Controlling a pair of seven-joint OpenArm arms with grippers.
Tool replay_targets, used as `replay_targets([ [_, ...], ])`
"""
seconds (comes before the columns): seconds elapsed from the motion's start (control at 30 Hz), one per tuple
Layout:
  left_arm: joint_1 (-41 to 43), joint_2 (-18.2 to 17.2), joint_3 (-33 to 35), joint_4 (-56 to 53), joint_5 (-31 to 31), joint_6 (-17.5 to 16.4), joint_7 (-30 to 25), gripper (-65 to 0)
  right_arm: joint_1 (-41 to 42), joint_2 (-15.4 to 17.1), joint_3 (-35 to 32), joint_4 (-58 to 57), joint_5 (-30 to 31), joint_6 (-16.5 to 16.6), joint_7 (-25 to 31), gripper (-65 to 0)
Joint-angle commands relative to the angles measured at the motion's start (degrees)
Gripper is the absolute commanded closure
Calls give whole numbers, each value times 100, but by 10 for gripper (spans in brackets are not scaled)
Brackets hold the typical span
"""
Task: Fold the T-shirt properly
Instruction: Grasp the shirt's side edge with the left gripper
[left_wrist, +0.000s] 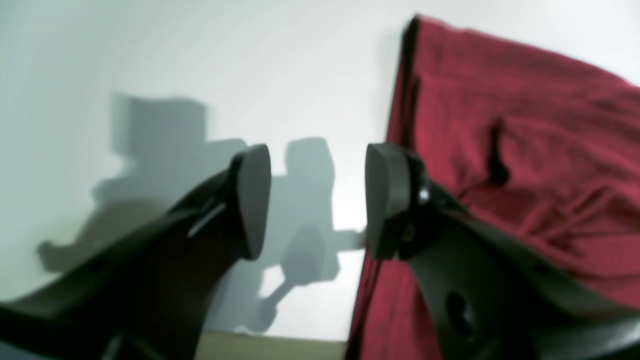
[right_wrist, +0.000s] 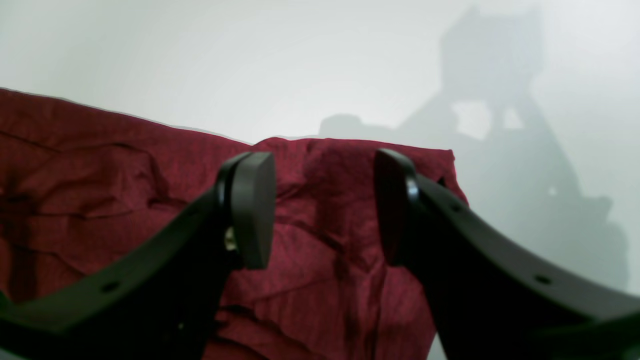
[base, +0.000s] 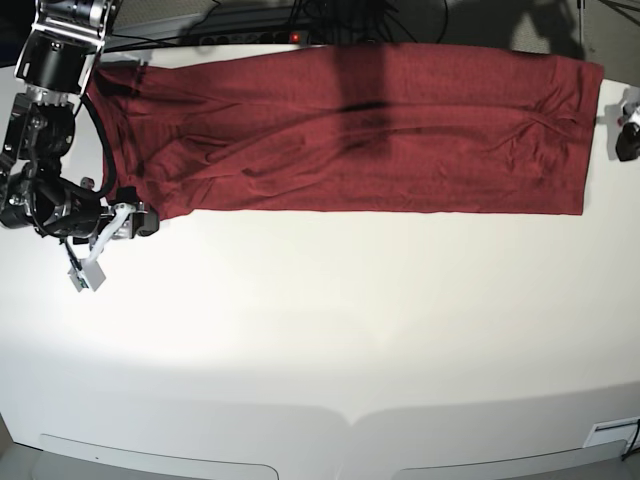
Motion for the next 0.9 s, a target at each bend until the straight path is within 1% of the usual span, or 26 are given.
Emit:
replay_targets([
  [0.0, -17, -170, -52, -162, -275, -227, -52, -290, 81, 63, 35, 90, 92, 28, 74, -315],
  [0.03, -37, -201, -52, -396, -461, -444, 59, -290, 83, 24, 33, 90, 94, 28, 85, -315],
  [0.17, -210, -190, -50, -1067, -953, -449, 758, -290, 83, -190, 33, 90, 219, 28, 118, -315],
  [0.2, -258, -162, -50, -1176, -997, -449, 859, -290, 83, -247, 33, 90, 214, 28, 116, -315],
  [0.33, -278, -44, -50, -1377, -1005, -449, 901, -290, 83, -409, 33, 90, 199, 28, 116, -315],
  [0.5, -280, 297, -48, -1370, -1224, -449, 1410, -290, 83, -529, 33, 90, 197, 28, 116, -315],
  [0.6, -278, 459, -42, -1370, -1261, -449, 1552, -290, 87, -525, 33, 90, 195, 28, 118, -315],
  [0.7, -280, 590, -42, -1368, -1268, -449, 1545, -290, 85, -527, 33, 90, 197, 28, 120, -315],
  [0.87, -280, 776, -42, -1364, -1523, -449, 1539, -290, 87, -525, 33, 90, 195, 28, 129, -315],
])
